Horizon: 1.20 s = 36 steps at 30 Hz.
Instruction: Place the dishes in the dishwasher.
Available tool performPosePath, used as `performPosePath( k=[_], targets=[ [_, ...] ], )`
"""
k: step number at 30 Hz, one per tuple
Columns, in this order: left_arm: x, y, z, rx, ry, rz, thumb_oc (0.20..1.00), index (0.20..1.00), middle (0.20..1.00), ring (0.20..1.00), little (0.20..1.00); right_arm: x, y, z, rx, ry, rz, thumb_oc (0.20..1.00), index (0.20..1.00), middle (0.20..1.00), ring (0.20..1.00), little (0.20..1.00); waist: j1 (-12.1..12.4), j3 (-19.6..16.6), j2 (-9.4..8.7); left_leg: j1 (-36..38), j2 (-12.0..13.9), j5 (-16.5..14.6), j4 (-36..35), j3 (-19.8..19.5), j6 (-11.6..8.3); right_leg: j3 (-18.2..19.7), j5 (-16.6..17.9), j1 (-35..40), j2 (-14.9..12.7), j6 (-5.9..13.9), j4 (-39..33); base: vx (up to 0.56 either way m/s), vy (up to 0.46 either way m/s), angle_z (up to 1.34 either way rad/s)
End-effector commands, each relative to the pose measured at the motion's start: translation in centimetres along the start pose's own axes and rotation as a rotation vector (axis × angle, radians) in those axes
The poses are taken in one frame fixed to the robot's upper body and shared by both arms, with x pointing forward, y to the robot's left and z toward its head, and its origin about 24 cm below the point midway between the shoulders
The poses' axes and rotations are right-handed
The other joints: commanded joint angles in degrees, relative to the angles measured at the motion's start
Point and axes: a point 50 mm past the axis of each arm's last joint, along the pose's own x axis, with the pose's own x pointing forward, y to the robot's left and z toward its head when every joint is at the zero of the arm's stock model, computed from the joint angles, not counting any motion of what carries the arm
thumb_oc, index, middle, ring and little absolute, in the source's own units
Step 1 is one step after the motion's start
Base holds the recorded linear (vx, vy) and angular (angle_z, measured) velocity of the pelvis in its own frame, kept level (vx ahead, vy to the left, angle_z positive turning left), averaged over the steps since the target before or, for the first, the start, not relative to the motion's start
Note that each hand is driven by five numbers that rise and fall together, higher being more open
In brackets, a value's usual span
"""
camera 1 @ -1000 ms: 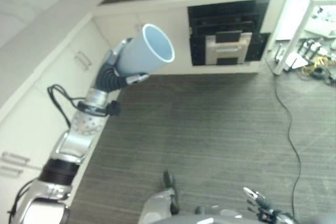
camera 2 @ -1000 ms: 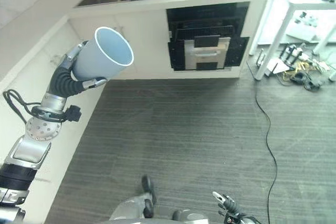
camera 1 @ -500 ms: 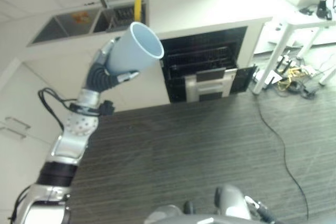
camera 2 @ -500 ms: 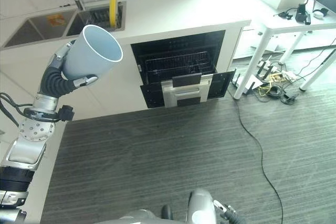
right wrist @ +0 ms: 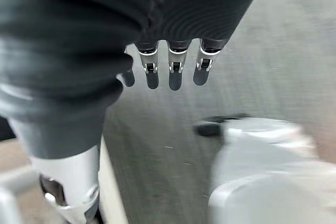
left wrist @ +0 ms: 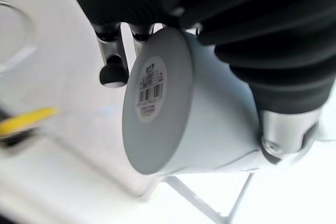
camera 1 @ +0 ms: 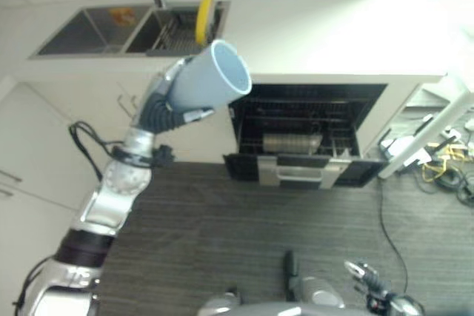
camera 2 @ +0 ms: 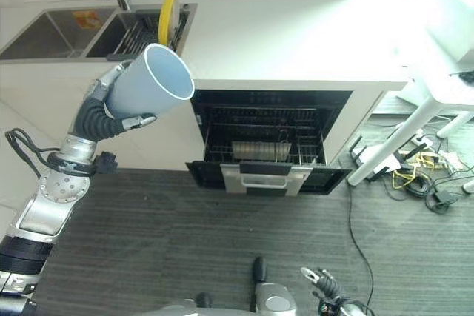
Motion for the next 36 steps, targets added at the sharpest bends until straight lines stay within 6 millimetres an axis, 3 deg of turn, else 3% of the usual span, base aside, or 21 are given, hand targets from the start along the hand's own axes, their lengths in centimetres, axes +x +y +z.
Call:
performPosePath(
  k=[1, 3, 4, 5, 6, 8, 9, 13, 15, 16, 17, 18, 20, 21, 22, 25, 28, 30, 33, 34, 36],
  targets=[
    [1.8, 3.0, 0.6, -0.005, -0.066, 0.106, 0.2, 0.2, 0.2, 0.2, 0.2, -0.6, -0.7, -1.6, 0.028, 0.04, -0.017, 1.0, 1.0, 1.0, 1.0, 1.0, -2.0, -2.39, -0.83, -5.77, -0.53, -0.77, 5.41, -0.72, 0.49, -1.95, -11.84, 2.3, -5.38, 6.73, 7.82, -0.04, -0.162, 0.16],
    [1.7, 3.6, 0.4, -0.02, -0.069, 0.115, 0.2, 0.2, 0.2, 0.2, 0.2, -0.7, -1.2, -1.8, 0.016, 0.05, -0.03, 1.0, 1.0, 1.0, 1.0, 1.0, -2.28, -2.27, -1.35, -7.83, -0.82, -2.94, 11.85, 0.3, 1.11, -1.51, -12.6, 2.1, -5.23, 5.61, 8.93, -0.02, -0.18, -0.02],
    [1.7, 3.8, 0.2, -0.037, -0.071, 0.113, 0.2, 0.2, 0.2, 0.2, 0.2, -0.9, -1.7, -2.1, 0.009, 0.059, -0.046, 1.0, 1.0, 1.0, 1.0, 1.0, -2.33, -1.87, -1.63, -11.63, -0.71, -2.37, 18.32, 1.35, 1.31, -1.81, -13.09, 2.65, -4.84, 4.6, 9.48, 0.02, -0.14, 0.01],
    [1.8, 3.9, 0.2, -0.041, -0.073, 0.111, 0.2, 0.2, 0.2, 0.2, 0.2, -1.0, -1.9, -2.2, 0.011, 0.06, -0.049, 1.0, 1.0, 1.0, 1.0, 1.0, -2.4, -1.75, -1.54, -12.28, -0.27, -1.73, 18.45, 1.89, 1.12, -2.03, -13.2, 2.85, -4.65, 4.49, 9.51, 0.08, -0.022, 0.09],
    [1.9, 3.9, 0.3, -0.054, -0.078, 0.106, 0.2, 0.2, 0.2, 0.2, 0.2, -1.2, -2.3, -2.4, 0.015, 0.062, -0.063, 1.0, 1.0, 1.0, 1.0, 1.0, -2.59, -1.4, -1.09, -13.21, 0.67, 0.42, 16.43, 2.95, 0.41, -2.42, -13.53, 3.41, -4.11, 4.31, 9.48, 0.15, 0.135, 0.19],
    [1.6, 3.3, 0.2, -0.068, -0.071, 0.107, 0.2, 0.2, 0.2, 0.2, 0.2, -1.4, -2.9, -2.4, 0.031, 0.071, -0.088, 1.0, 1.0, 1.0, 1.0, 1.0, -2.11, -0.39, -0.31, -14.28, 1.08, 5.14, 11.34, 1.43, -0.95, -2.17, -14.2, 5.12, -3.76, 4.14, 8.75, 0.23, 0.251, 0.28],
    [1.4, 2.8, 0.2, -0.073, -0.069, 0.107, 0.2, 0.2, 0.2, 0.2, 0.2, -1.4, -3.0, -2.4, 0.042, 0.073, -0.094, 1.0, 1.0, 1.0, 1.0, 1.0, -1.87, -0.39, -0.3, -13.6, 0.27, 3.65, 9.43, 0.43, -0.37, -2.35, -14.2, 5.18, -4.39, 4.5, 8.9, 0.19, 0.291, 0.12],
    [1.4, 1.8, 0.5, -0.069, -0.08, 0.1, 0.2, 0.2, 0.2, 0.2, 0.2, -1.3, -2.9, -2.3, 0.051, 0.074, -0.136, 1.0, 1.0, 1.0, 1.0, 1.0, -1.97, -0.75, 0.64, -10.34, -0.11, 3.2, 4.91, 2.24, -0.31, -5.95, -15.32, 4.08, -6.53, 5.68, 12.14, 0.09, 0.285, -0.22],
    [1.8, 1.0, 1.0, -0.058, -0.104, 0.079, 0.2, 0.2, 0.2, 0.2, 0.2, -1.2, -2.5, -2.3, 0.055, 0.06, -0.141, 1.0, 1.0, 1.0, 1.0, 1.0, -1.57, -0.22, 1.72, -10.51, -0.92, 1.57, 5.69, 1.81, 0.99, -7.3, -18.71, 0.75, -6.89, 5.93, 23.03, 0.03, 0.163, -0.05],
    [2.0, 0.7, 1.0, -0.054, -0.108, 0.066, 0.2, 0.2, 0.2, 0.2, 0.2, -1.1, -2.1, -2.4, 0.066, 0.054, -0.13, 1.0, 1.0, 1.0, 1.0, 1.0, -1.7, 0.39, 1.66, -10.22, -2.16, 0.44, 6.43, 0.51, 2.08, -6.33, -18.5, -3.39, -8.06, 7.33, 32.46, 0.03, 0.055, 0.02],
    [2.1, 0.5, 1.0, -0.055, -0.107, 0.058, 0.2, 0.2, 0.2, 0.2, 0.2, -1.0, -1.8, -2.4, 0.084, 0.051, -0.123, 1.0, 1.0, 1.0, 1.0, 1.0, -1.82, 0.67, 1.65, -10.01, -2.67, 0.13, 6.62, -0.47, 2.66, -5.52, -16.6, -5.77, -8.78, 8.22, 35.28, 0.05, -0.046, -0.11],
    [2.2, 0.4, 0.9, -0.06, -0.104, 0.055, 0.2, 0.2, 0.2, 0.2, 0.2, -0.9, -1.6, -2.5, 0.095, 0.052, -0.119, 1.0, 1.0, 1.0, 1.0, 1.0, -1.85, 0.77, 1.39, -9.75, -2.97, -0.04, 6.72, -0.84, 2.76, -5.22, -15.98, -6.32, -9.38, 8.44, 34.61, 0.1, -0.17, 0.0],
    [2.2, -0.2, 1.0, -0.049, -0.102, 0.052, 0.2, 0.2, 0.2, 0.2, 0.2, -0.8, -1.2, -2.6, 0.108, 0.055, -0.101, 1.0, 1.0, 1.0, 1.0, 1.0, -1.81, 0.98, 0.63, -8.69, -2.61, -0.57, 6.62, -0.93, 2.27, -5.71, -14.49, -4.61, -11.55, 8.96, 26.16, 0.13, -0.321, 0.17],
    [2.3, -0.3, 1.1, -0.029, -0.103, 0.063, 0.2, 0.2, 0.2, 0.2, 0.2, -0.5, -0.5, -2.4, 0.075, 0.054, -0.083, 1.0, 1.0, 1.0, 1.0, 1.0, -2.13, 1.23, 0.25, -7.22, -1.78, -1.35, 5.68, -0.29, 2.07, -5.13, -11.25, -4.67, -13.54, 10.25, 21.05, 0.13, -0.476, 0.11],
    [2.3, -0.1, 1.1, -0.015, -0.099, 0.076, 0.2, 0.2, 0.2, 0.2, 0.2, -0.3, -0.2, -2.0, 0.042, 0.06, -0.072, 1.0, 1.0, 1.0, 1.0, 1.0, -2.52, 1.27, 0.17, -5.72, -0.48, -1.37, 4.16, 0.6, 1.67, -3.81, -10.12, -4.27, -13.9, 11.35, 18.35, 0.13, -0.491, -0.04],
    [2.2, 0.3, 0.9, -0.031, -0.074, 0.1, 0.2, 0.2, 0.2, 0.2, 0.2, -0.1, 0.1, -1.8, -0.018, 0.068, -0.043, 1.0, 1.0, 1.0, 1.0, 1.0, -1.99, 0.03, -0.24, -5.29, 1.45, -1.37, 4.92, 1.97, 0.52, -4.44, -10.63, -1.91, -12.1, 11.0, 14.51, 0.13, -0.494, -0.1],
    [2.0, 1.0, 1.3, -0.051, -0.07, 0.118, 0.2, 0.2, 0.2, 0.2, 0.2, 0.0, -0.1, -1.4, -0.013, 0.07, -0.053, 1.0, 1.0, 1.0, 1.0, 1.0, -1.59, -0.69, -1.12, -8.29, 2.78, -3.04, 13.85, 1.9, -0.01, -3.95, -12.66, -0.38, -9.69, 8.06, 13.71, 0.09, -0.357, 0.01],
    [2.1, 1.7, 1.3, -0.076, -0.076, 0.106, 0.2, 0.2, 0.2, 0.2, 0.2, -0.2, -0.7, -1.6, 0.004, 0.066, -0.072, 1.0, 1.0, 1.0, 1.0, 1.0, -1.16, -0.48, -1.13, -12.0, 3.12, -2.1, 19.05, 1.08, -0.24, -4.01, -13.4, 0.68, -8.44, 6.46, 13.31, 0.05, -0.207, -0.02],
    [2.3, 2.1, 1.6, -0.098, -0.096, 0.088, 0.2, 0.2, 0.2, 0.2, 0.2, -0.6, -1.8, -1.5, 0.043, 0.042, -0.1, 1.0, 1.0, 1.0, 1.0, 1.0, -1.87, -0.46, 0.53, -11.01, 4.25, 1.75, 10.12, 3.46, -1.43, -5.61, -14.37, 1.91, -7.58, 6.08, 12.8, 0.11, 0.074, 0.02],
    [2.2, 1.9, 1.5, -0.1, -0.093, 0.087, 0.2, 0.2, 0.2, 0.2, 0.2, -0.7, -2.2, -1.3, 0.056, 0.029, -0.113, 1.0, 1.0, 1.0, 1.0, 1.0, -2.11, -0.54, 1.03, -10.23, 4.43, 2.99, 7.69, 2.55, -1.85, -5.53, -14.52, 2.25, -7.66, 6.04, 12.79, 0.14, 0.162, 0.23],
    [2.2, 1.6, 1.4, -0.098, -0.09, 0.084, 0.2, 0.2, 0.2, 0.2, 0.2, -0.8, -2.5, -1.2, 0.073, 0.014, -0.12, 1.0, 1.0, 1.0, 1.0, 1.0, -2.46, -0.82, 1.36, -8.76, 3.92, 3.31, 5.37, 2.31, -1.73, -5.48, -14.64, 2.52, -8.03, 6.33, 12.54, 0.12, 0.147, -0.02]
  ],
)
